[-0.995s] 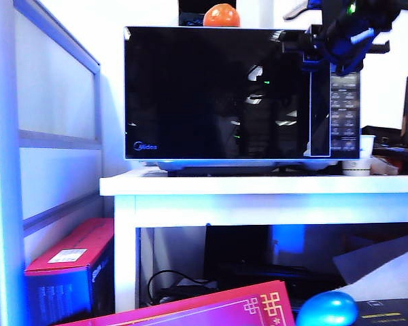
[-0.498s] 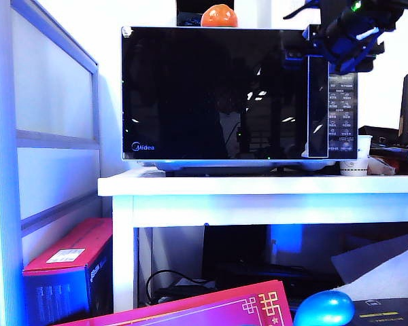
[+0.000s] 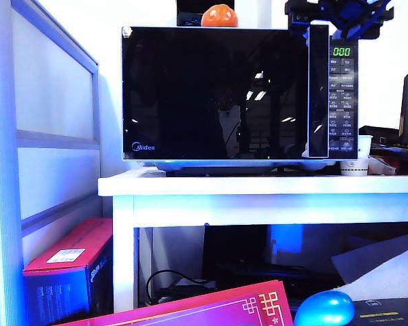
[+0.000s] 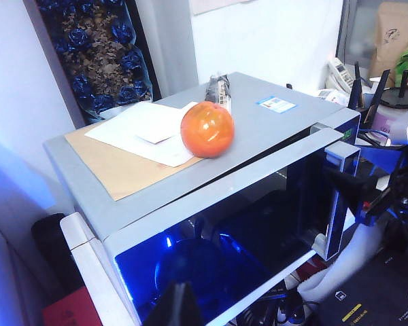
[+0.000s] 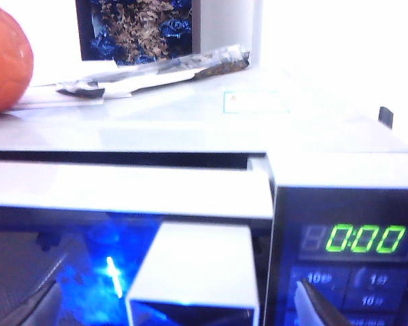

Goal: Open the microwave door, place the orange inside the microwave, then close the microwave door.

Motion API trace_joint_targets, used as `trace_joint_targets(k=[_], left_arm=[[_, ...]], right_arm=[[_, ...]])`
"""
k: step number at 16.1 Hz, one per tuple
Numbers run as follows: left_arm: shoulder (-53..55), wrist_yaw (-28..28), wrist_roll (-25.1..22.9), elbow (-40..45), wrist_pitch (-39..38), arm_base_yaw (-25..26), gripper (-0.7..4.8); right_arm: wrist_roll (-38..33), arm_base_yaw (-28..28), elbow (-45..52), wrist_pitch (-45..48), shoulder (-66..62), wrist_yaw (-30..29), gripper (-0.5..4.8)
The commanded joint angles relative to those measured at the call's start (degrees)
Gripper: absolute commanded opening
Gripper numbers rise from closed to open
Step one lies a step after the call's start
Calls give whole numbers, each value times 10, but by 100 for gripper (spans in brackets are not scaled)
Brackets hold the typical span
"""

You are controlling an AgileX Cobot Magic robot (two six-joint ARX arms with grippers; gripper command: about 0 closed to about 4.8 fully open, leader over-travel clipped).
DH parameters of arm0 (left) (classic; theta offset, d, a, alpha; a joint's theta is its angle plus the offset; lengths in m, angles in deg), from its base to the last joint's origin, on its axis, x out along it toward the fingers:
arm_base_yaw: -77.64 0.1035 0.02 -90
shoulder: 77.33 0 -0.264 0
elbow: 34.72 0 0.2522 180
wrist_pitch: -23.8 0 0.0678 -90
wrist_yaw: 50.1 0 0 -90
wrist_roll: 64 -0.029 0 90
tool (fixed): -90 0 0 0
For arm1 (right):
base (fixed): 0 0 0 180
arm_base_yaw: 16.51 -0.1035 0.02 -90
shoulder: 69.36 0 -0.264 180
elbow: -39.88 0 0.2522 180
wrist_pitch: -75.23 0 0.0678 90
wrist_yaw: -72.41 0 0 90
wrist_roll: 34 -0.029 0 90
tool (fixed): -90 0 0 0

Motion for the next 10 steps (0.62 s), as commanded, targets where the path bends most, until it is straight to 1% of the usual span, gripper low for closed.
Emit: trace_joint_targets(k=[1,2,7,9,10], left_arm=[[-1,2,-2,-3,7,0,-5],[-1,2,-2,-3,7,0,-5],[-1,2,-2,-3,7,0,-5],[-1,2,-2,-3,7,0,-5],[-1,2,-2,-3,7,0,-5]], right_arm=[[1,0,-2,-6,1,1,298],[1,0,-2,-7,1,1,281],[1,-2,-2,-21,23,-21,283],[1,-3,-3,-41,43,-24,283],[1,-3,-3,-60,59,-39,283]])
